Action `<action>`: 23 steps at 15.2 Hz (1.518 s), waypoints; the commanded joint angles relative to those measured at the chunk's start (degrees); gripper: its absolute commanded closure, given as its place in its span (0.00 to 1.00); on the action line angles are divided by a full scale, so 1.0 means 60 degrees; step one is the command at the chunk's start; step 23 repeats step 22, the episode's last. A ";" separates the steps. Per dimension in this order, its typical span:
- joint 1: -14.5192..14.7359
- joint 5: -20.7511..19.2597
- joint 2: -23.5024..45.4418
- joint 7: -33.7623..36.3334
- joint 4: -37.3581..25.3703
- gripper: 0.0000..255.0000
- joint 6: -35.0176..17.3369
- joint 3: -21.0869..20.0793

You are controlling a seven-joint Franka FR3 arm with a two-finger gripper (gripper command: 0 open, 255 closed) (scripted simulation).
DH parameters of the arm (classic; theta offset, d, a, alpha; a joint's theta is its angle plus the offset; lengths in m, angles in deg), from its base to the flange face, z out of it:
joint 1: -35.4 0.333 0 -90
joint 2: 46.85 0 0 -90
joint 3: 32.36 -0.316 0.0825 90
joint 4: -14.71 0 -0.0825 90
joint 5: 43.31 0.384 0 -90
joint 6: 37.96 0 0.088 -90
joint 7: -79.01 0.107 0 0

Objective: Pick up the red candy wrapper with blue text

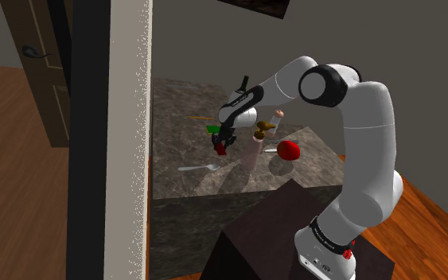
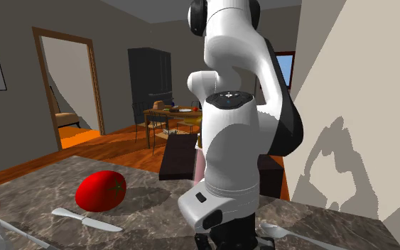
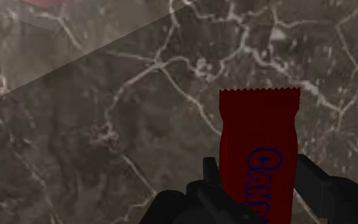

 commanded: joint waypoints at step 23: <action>0.0156 -0.0280 -0.1581 0.0276 0.0257 1.00 0.1321 0.0228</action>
